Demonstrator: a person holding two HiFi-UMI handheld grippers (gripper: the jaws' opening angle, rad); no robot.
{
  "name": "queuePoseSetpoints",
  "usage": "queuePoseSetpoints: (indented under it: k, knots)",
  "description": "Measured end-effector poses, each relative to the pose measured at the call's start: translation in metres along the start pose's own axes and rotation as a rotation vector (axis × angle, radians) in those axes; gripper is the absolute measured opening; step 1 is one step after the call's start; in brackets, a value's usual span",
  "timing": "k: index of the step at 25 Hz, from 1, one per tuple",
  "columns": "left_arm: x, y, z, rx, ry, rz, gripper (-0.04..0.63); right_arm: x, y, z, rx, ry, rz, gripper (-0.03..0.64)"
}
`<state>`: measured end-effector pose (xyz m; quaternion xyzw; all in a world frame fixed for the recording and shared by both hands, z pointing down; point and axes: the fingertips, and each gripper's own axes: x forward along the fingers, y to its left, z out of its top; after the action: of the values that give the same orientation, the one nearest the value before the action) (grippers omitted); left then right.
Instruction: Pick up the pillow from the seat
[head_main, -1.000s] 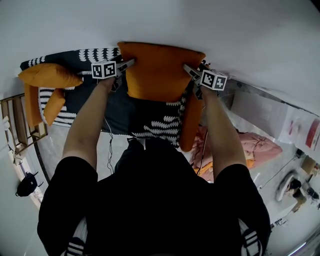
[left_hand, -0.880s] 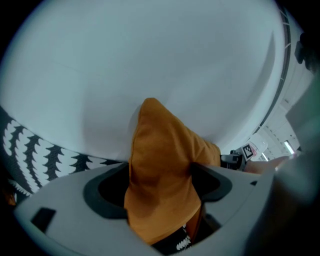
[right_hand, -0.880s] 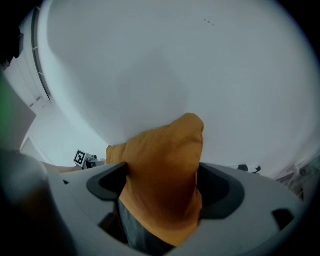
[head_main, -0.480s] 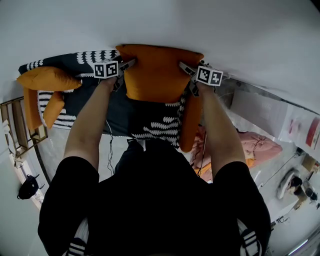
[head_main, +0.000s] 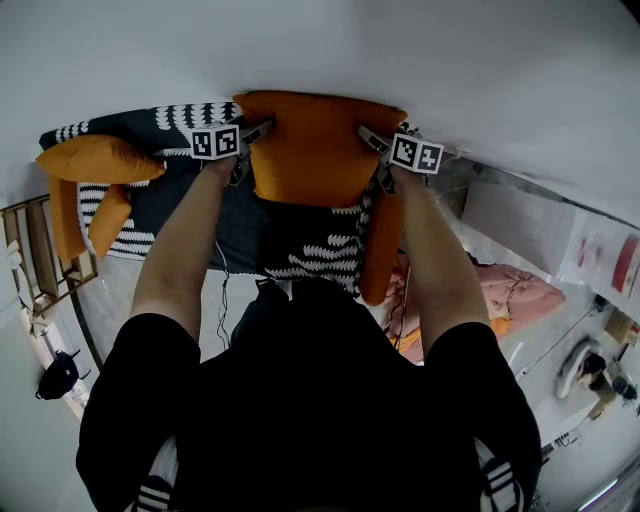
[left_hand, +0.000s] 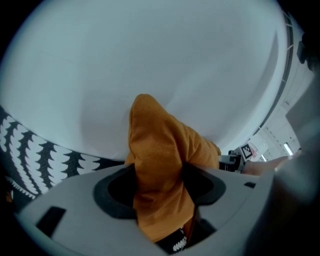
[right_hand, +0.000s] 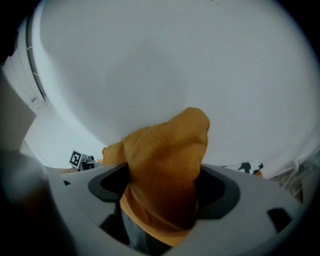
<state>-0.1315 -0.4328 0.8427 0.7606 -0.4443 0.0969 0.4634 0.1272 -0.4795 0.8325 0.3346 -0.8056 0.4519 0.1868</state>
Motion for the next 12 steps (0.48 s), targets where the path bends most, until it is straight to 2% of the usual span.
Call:
queuePoseSetpoints:
  k: [12]
  knots:
    - [-0.0079,-0.0075,-0.0066,-0.013,0.006,0.013,0.236,-0.0078,0.0017,-0.0083,0.002,-0.014,-0.020,0.336]
